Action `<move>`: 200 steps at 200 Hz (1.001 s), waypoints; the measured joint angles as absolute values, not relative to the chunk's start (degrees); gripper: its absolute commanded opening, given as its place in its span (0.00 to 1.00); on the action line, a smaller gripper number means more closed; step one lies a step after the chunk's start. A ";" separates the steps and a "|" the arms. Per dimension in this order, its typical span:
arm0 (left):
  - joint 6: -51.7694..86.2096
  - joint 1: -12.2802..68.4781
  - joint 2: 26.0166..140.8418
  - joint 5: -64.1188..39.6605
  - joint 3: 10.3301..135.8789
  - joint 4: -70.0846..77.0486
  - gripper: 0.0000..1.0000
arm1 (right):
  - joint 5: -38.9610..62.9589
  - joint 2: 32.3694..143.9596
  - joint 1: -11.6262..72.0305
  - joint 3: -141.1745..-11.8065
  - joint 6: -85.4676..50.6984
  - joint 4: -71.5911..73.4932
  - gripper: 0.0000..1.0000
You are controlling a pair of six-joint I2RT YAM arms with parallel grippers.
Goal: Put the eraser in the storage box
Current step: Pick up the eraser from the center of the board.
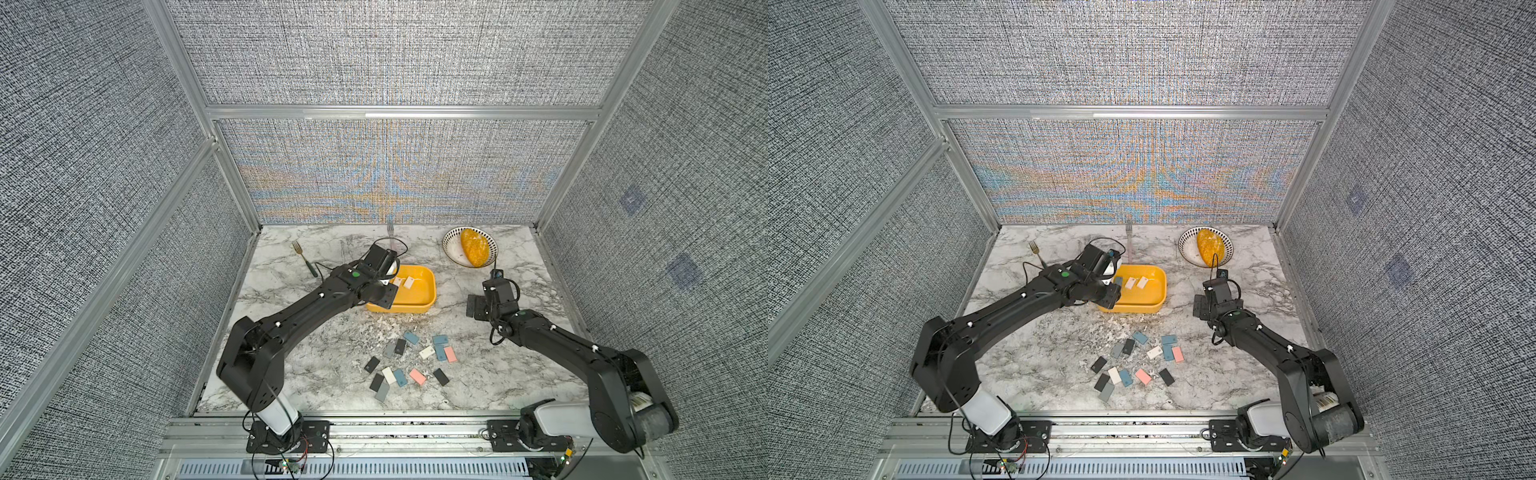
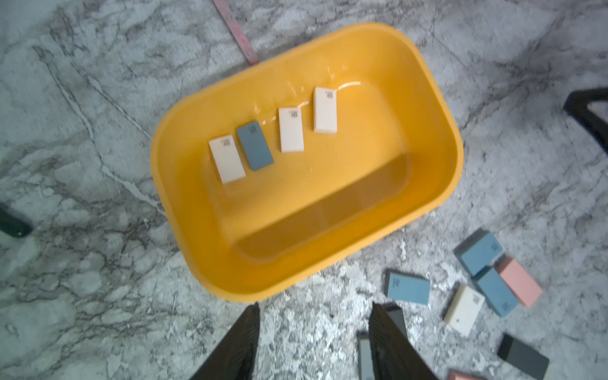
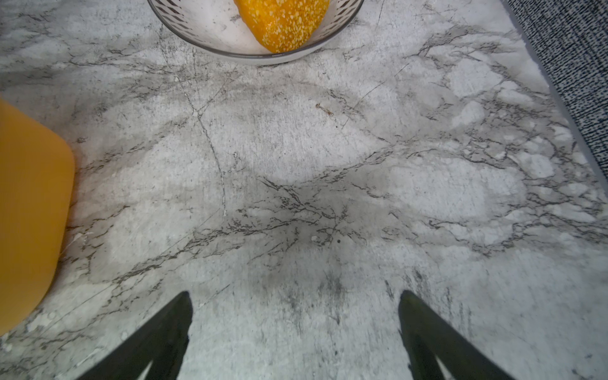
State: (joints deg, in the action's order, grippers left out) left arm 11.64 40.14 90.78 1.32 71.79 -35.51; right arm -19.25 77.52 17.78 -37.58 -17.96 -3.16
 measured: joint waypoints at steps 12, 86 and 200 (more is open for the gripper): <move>12.25 40.14 88.40 1.32 68.58 -35.44 0.59 | -19.20 77.52 17.87 -37.58 -17.96 -3.18 0.98; 14.26 42.06 78.52 -2.59 56.69 -35.46 0.61 | -19.07 77.49 18.39 -37.65 -17.96 -3.18 0.98; 20.21 48.36 78.76 -4.40 47.29 -35.29 0.60 | -19.25 77.47 18.81 -37.52 -18.00 -3.16 0.98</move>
State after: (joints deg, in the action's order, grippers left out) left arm 20.21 48.36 78.76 -4.40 47.29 -35.29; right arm -19.25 77.47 18.81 -37.52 -18.00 -3.16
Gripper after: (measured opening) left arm 0.604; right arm 0.977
